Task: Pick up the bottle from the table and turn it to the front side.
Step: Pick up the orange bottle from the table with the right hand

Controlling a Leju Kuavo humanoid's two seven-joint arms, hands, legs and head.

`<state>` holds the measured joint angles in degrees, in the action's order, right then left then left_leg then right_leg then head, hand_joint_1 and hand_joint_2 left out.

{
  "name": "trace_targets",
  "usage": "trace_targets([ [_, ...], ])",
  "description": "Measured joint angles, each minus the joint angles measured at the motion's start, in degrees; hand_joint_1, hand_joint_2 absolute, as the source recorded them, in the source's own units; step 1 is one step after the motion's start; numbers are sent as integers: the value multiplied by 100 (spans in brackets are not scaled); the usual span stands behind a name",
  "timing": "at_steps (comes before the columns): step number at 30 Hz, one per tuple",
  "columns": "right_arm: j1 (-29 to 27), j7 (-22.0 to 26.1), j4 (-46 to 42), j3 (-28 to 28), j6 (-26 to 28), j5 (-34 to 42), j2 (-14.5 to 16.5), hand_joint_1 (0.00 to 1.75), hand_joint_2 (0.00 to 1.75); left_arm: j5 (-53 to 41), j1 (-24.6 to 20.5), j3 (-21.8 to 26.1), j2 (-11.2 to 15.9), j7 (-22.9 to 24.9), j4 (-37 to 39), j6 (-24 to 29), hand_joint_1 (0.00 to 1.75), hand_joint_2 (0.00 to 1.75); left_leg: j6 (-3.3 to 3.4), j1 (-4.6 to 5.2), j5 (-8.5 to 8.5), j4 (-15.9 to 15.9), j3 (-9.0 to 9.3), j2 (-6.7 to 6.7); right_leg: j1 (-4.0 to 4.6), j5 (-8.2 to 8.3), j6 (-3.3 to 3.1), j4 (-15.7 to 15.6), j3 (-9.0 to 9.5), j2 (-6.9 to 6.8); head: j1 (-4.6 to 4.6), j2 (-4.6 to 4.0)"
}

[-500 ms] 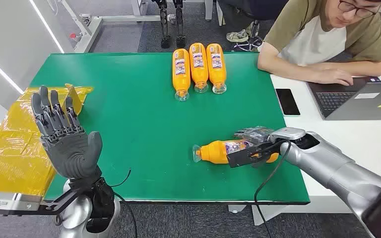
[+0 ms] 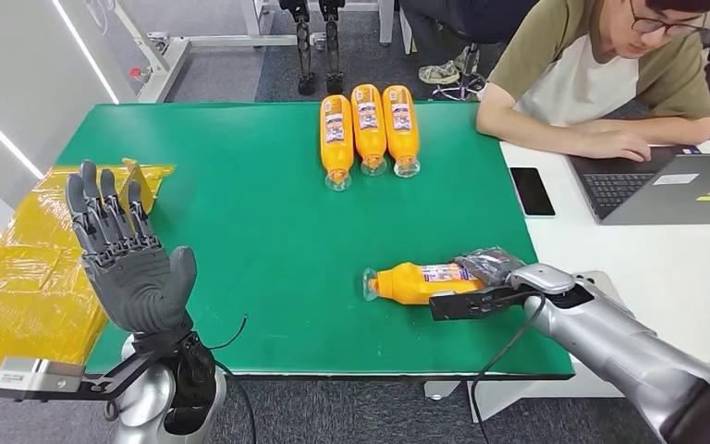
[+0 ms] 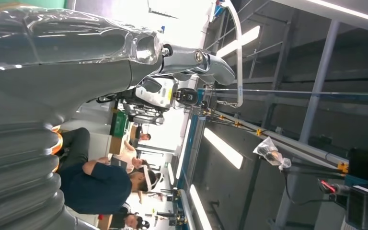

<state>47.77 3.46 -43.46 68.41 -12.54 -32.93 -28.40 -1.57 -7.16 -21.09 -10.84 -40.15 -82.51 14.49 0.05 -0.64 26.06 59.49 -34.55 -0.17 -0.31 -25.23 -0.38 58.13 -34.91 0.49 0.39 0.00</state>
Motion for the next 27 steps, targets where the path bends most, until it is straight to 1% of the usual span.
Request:
trace_targets([
  [3,-127,-43,-9,-195,189,-174,20,175,175,-34,14,0,0,0,0,-10,0,175,13,1,-10,1,10,0,-1,7,8,-4,18,-1,1,0],
  [5,-267,-100,-56,-399,538,-401,62,175,175,-68,50,0,0,0,0,-10,0,175,20,1,-14,1,16,0,0,13,13,-8,30,-1,2,0],
  [7,-504,-212,-146,-714,1110,-737,164,175,175,-118,102,0,0,0,-1,-9,0,175,21,0,-15,0,16,0,-1,17,15,-9,34,-1,1,0],
  [9,-829,-288,-275,-1125,1793,-1090,334,175,175,-182,150,0,-1,0,-3,-8,0,175,24,1,-20,1,7,-5,-3,19,17,-8,28,-7,2,0],
  [13,-1531,-207,-733,-2153,3225,-1443,846,175,175,-318,228,0,-38,46,-3,6,0,175,21,2,-27,3,-14,-15,-3,22,16,-5,4,-16,1,0],
  [16,-1951,84,-1116,-2734,4103,-1442,1206,175,175,-383,231,0,-91,187,21,-20,0,175,19,2,-27,2,-23,-23,-2,16,15,-4,-8,-22,-2,0],
  [19,-2333,567,-1497,-3175,4871,-1303,1518,175,175,-395,202,-2,-144,381,124,-135,0,175,15,2,-24,-2,-36,-35,-1,7,10,-4,-19,-30,0,0],
  [21,-2586,986,-1756,-3443,5078,-1261,1734,175,175,-388,150,-9,-184,546,243,-240,0,175,12,2,-21,-4,-41,-34,-2,4,8,-4,-26,-29,1,0],
  [24,-2972,1605,-2129,-3851,5100,-1281,2098,175,175,-361,54,-32,-240,820,489,-423,0,175,12,3,-19,-4,-49,-28,-3,3,7,-4,-35,-25,2,0],
  [27,-3221,1759,-2368,-4063,5101,-1516,2429,175,175,-378,-38,-70,-276,1014,728,-584,0,175,13,3,-18,-5,-51,-21,-3,2,7,-4,-40,-21,1,-1],
])
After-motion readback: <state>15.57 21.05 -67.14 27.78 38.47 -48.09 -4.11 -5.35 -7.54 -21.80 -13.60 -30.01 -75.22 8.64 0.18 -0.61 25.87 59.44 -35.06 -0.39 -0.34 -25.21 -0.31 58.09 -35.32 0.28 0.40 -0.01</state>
